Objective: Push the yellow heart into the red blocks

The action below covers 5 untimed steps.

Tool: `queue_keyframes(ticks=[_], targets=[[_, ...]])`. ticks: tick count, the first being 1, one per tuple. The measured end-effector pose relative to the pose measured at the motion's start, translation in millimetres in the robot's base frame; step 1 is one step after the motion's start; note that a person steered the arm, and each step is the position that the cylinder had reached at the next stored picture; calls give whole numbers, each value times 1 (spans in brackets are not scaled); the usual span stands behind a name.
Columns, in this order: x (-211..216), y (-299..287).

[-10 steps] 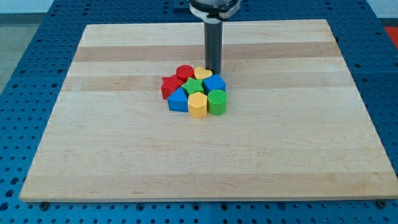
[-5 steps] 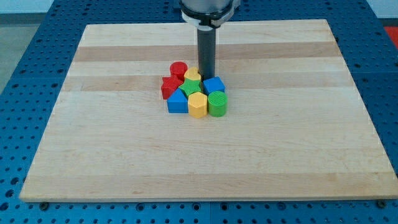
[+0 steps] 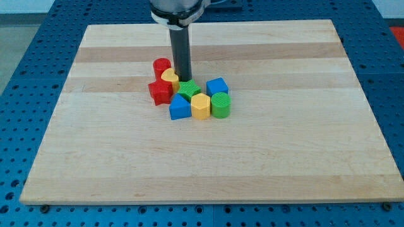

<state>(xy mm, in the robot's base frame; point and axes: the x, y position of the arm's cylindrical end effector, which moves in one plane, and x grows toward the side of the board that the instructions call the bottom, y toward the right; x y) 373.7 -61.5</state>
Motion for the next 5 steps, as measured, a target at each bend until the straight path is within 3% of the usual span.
queue_keyframes(ticks=[3,4,5], targets=[[-4,5],[-22,14],[-80,13]])
